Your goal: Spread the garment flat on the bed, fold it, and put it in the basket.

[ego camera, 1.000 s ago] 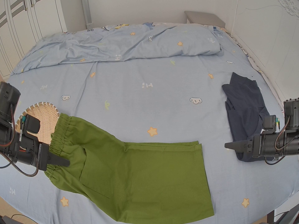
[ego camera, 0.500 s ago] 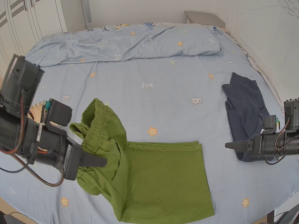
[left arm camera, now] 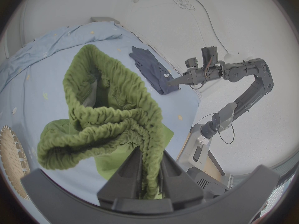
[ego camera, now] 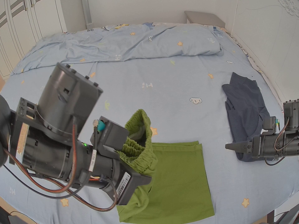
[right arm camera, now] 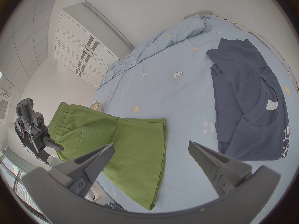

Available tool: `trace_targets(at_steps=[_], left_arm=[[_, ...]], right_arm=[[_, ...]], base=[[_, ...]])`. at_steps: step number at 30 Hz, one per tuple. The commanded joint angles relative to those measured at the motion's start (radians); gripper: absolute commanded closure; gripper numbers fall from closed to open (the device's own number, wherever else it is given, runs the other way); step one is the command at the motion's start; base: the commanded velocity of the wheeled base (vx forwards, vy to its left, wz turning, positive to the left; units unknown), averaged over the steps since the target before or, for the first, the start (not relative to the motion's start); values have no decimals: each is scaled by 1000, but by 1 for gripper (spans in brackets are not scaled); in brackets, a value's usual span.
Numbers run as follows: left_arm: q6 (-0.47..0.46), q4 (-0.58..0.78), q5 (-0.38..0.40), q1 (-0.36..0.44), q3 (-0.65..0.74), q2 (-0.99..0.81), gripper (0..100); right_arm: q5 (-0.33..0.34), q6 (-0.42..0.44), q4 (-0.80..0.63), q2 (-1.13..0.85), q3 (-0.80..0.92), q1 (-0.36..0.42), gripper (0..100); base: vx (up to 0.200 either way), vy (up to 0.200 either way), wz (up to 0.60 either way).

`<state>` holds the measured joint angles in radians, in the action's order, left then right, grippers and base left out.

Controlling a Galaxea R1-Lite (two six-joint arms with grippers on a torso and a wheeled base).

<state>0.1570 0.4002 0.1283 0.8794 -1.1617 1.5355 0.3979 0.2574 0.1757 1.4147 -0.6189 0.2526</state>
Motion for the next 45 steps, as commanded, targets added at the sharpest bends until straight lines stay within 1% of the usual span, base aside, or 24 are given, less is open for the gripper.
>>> trace_targets(at_steps=[1,7,13,14,18,21,22,23,25,26,28,31,33,34,35,36,37,38,39,40,41,43,44,45], left_arm=[[9,-20,-1,52,7,46,100],[9,-27,-3,79,14,92,100],[35,-98,-3,93,19,132,100],[36,-104,-3,93,20,133,0],[98,-238,-4,150,46,149,0],[133,-393,-4,176,97,179,0],[133,-402,-4,178,99,181,0],[139,-508,-3,188,137,199,0],[142,-583,-3,194,165,210,0],[151,-696,-3,202,201,221,0],[191,-801,-3,196,232,221,0],[239,-821,-3,181,237,212,0],[257,-816,-1,138,241,204,0],[274,-807,4,79,252,186,0],[276,-807,4,75,255,183,0],[299,-796,11,12,286,158,0],[305,-794,14,-5,293,152,0],[322,-793,33,-83,320,141,0],[332,-793,53,-123,335,138,0],[335,-793,57,-131,338,138,0],[354,-799,125,-215,398,133,0],[361,-804,183,-275,450,133,0],[369,-805,235,-332,502,135,0],[369,-805,241,-336,507,135,0]], right_arm=[[1,0,1,4,1,1,0],[1,2,2,6,-1,-1,0],[1,2,2,6,-2,-13,0],[1,0,2,6,-2,-13,0],[1,0,2,4,-2,-15,0],[1,0,2,6,-2,-15,0],[1,0,2,6,-2,-15,0],[1,0,2,6,-2,-15,0],[1,0,2,6,-2,-15,0],[1,0,4,6,-2,-15,0],[1,-1,5,6,1,-13,0],[2,-3,5,4,1,-6,0],[2,-3,5,1,1,-3,0],[2,-3,5,-3,-1,-1,0],[2,-3,5,-3,-1,-1,0],[2,-3,4,-6,-4,-1,0],[2,-3,2,-6,-4,-1,0],[4,-3,1,-16,-8,-3,0],[4,-1,-1,-28,-8,-3,0],[4,-1,-1,-29,-8,-1,0],[4,0,-2,-59,-7,1,0],[4,0,-5,-71,-7,2,0],[6,0,-16,-79,-12,5,0],[6,0,-16,-79,-12,5,0]], base=[[0,0,0],[0,0,0],[0,0,0],[0,0,0],[0,0,0],[0,0,0],[0,0,0],[0,0,0],[0,0,0],[0,0,0],[0,0,0],[0,0,0],[0,0,0],[0,0,0],[0,0,0],[0,0,0],[0,0,0],[0,0,0],[0,0,0],[0,0,0],[0,0,0],[0,0,0],[0,0,0],[0,0,0]])
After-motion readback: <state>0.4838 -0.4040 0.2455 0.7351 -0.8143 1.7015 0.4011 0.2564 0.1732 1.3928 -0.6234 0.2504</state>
